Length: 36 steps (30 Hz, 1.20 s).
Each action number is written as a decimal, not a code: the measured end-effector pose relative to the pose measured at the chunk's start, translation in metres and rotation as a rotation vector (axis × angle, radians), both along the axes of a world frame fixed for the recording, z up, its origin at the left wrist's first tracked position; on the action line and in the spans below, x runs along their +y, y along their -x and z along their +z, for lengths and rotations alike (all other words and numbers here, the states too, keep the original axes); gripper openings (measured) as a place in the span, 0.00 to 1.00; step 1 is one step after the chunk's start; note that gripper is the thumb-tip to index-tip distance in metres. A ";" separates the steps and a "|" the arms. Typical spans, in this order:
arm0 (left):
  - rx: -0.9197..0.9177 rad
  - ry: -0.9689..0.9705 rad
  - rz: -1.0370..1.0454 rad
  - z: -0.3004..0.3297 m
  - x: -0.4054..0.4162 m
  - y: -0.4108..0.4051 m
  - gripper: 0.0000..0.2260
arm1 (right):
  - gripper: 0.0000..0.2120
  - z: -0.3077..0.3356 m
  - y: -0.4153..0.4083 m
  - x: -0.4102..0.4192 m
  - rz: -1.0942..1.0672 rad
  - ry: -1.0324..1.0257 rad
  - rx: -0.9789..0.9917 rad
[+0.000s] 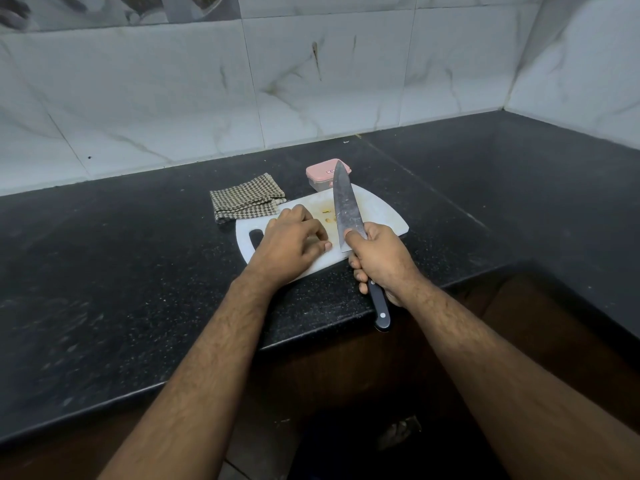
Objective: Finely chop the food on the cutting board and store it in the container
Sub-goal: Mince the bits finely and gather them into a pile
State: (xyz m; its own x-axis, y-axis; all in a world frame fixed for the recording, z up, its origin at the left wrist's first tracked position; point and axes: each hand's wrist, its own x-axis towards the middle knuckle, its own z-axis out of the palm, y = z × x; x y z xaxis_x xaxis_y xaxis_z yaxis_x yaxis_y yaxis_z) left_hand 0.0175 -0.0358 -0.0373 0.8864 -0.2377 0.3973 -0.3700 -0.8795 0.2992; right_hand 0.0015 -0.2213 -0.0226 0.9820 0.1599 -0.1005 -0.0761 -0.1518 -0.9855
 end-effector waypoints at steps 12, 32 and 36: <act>-0.115 -0.014 0.041 0.006 0.002 0.007 0.08 | 0.12 0.000 0.000 0.000 0.009 0.001 0.010; 0.011 0.158 -0.003 -0.004 0.018 0.019 0.10 | 0.12 0.000 0.002 0.000 0.014 0.013 0.009; 0.006 0.142 -0.012 -0.003 0.017 0.020 0.10 | 0.11 0.001 0.002 0.001 0.021 0.015 0.011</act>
